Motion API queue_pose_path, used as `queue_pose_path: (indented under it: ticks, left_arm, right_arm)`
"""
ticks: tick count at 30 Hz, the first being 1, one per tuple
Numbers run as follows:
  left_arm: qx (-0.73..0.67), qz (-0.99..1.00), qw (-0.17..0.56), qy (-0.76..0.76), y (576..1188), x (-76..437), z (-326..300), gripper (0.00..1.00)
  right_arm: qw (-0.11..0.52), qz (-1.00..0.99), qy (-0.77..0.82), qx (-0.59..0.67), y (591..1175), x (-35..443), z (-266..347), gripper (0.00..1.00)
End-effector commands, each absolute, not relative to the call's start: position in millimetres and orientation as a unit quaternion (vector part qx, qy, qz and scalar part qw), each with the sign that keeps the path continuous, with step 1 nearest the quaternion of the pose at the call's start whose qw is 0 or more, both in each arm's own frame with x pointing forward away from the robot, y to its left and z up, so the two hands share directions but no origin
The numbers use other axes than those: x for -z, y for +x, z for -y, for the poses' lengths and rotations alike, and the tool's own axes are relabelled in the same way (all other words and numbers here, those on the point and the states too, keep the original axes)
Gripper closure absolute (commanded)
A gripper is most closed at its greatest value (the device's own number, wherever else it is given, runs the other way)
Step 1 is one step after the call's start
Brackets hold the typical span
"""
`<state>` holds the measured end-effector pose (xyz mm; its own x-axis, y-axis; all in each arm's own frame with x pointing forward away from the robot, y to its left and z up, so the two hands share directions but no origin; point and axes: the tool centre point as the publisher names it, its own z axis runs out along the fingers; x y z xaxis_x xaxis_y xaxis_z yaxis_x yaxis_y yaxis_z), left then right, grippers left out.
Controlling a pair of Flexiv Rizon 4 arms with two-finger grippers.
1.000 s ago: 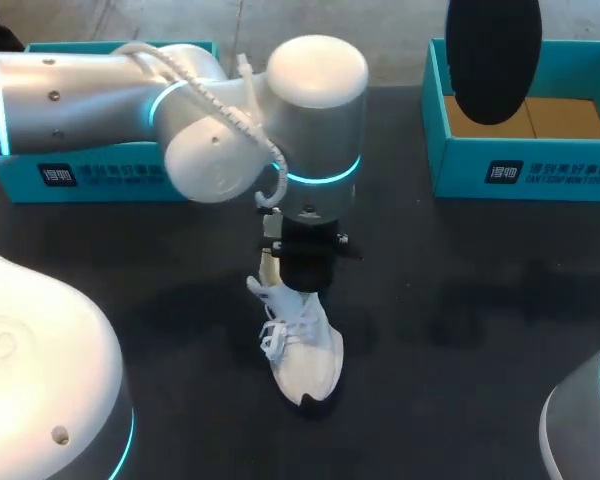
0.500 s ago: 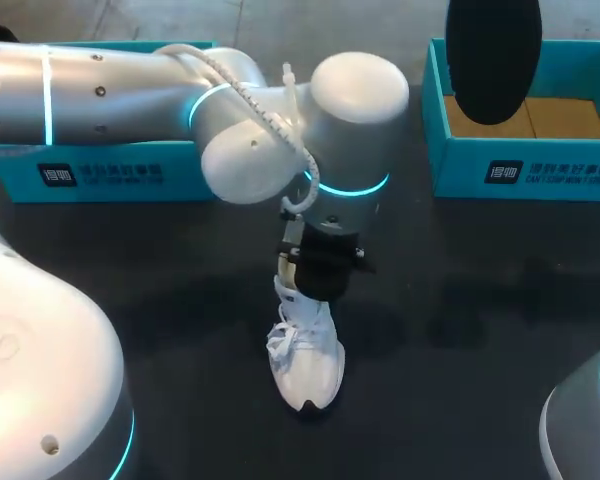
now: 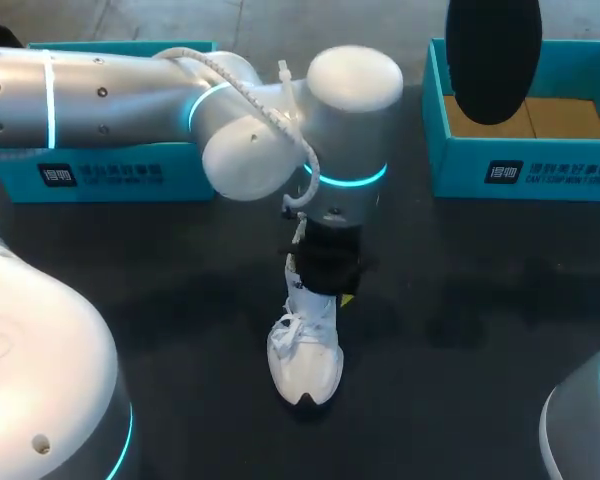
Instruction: Take the shoe out of the shoebox, open the shoe tongue, remove and reinsert the insole, then place the shoe into the shoebox
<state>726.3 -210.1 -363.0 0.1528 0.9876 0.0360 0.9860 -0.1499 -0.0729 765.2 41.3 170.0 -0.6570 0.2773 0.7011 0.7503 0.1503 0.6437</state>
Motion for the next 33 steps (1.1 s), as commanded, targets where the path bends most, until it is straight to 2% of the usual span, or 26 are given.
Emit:
queue_pose_path:
  ticks: [1,15,33]
  left_arm:
    - [-0.037,0.657,0.027,-0.752,735,347,204,0.0]
    - [-0.208,0.706,-0.095,-0.67,750,272,179,0.0]
    - [-0.366,0.679,-0.236,-0.591,754,229,122,0.0]
  right_arm:
    - [0.216,0.728,-0.355,0.546,766,-171,-43,1.0]
    - [0.216,0.728,-0.355,0.546,766,-171,-43,1.0]
    - [0.216,0.728,-0.355,0.546,766,-171,-43,1.0]
